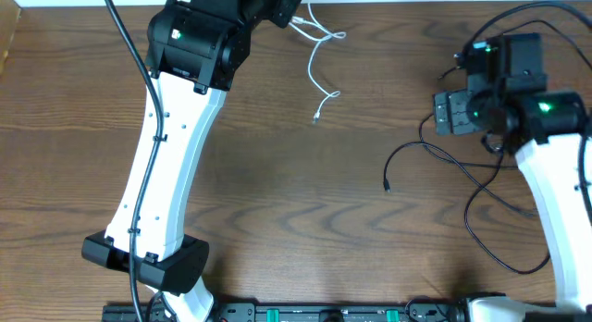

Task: Untangle cables

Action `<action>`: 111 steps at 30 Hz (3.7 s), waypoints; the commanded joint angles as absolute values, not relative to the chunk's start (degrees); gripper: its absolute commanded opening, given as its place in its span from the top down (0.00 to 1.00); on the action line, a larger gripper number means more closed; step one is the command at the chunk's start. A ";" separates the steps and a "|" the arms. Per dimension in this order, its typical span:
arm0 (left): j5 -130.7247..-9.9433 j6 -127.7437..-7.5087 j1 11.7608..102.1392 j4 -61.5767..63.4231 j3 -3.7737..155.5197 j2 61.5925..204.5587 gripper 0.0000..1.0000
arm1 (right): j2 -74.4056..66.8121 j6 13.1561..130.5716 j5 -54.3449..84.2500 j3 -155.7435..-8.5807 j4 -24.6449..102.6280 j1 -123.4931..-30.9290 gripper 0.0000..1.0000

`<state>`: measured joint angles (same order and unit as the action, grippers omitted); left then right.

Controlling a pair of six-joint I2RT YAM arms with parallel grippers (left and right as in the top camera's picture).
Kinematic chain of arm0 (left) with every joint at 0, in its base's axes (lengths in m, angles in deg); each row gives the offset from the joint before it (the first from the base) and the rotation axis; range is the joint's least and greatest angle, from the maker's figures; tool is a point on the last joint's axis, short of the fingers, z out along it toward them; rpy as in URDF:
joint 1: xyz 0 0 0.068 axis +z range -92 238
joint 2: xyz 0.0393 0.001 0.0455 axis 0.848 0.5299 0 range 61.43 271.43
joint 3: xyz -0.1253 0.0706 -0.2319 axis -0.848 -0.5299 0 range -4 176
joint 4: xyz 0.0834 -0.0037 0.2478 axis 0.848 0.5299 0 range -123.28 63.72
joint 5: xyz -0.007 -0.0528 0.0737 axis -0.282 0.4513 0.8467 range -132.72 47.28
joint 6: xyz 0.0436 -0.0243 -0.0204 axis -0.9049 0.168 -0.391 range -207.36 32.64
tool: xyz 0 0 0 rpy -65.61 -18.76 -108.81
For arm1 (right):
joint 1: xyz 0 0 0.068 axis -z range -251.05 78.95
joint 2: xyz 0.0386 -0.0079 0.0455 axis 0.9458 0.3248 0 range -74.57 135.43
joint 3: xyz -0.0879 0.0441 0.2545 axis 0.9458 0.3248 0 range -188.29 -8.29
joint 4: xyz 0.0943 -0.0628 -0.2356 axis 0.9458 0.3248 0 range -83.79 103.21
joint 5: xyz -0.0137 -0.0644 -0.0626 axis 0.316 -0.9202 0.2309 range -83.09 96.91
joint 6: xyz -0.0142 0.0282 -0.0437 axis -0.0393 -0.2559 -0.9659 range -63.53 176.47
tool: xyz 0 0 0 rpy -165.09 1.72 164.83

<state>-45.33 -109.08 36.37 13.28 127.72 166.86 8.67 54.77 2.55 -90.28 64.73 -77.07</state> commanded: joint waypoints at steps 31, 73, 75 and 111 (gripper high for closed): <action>-60.72 -101.97 19.48 -4.33 128.11 185.00 0.93 | -18.58 93.66 -36.03 -84.01 79.72 -73.66 0.01; -54.66 -99.31 30.25 13.48 128.13 173.50 0.93 | 14.07 41.61 21.96 -83.92 32.49 -79.08 0.00; -54.66 -99.33 30.10 13.81 128.13 172.63 0.93 | 14.64 41.64 22.11 -83.94 31.90 -79.58 0.01; -39.56 -99.70 27.50 17.09 128.13 170.35 0.20 | 18.44 46.73 10.11 -83.99 26.96 -85.09 0.99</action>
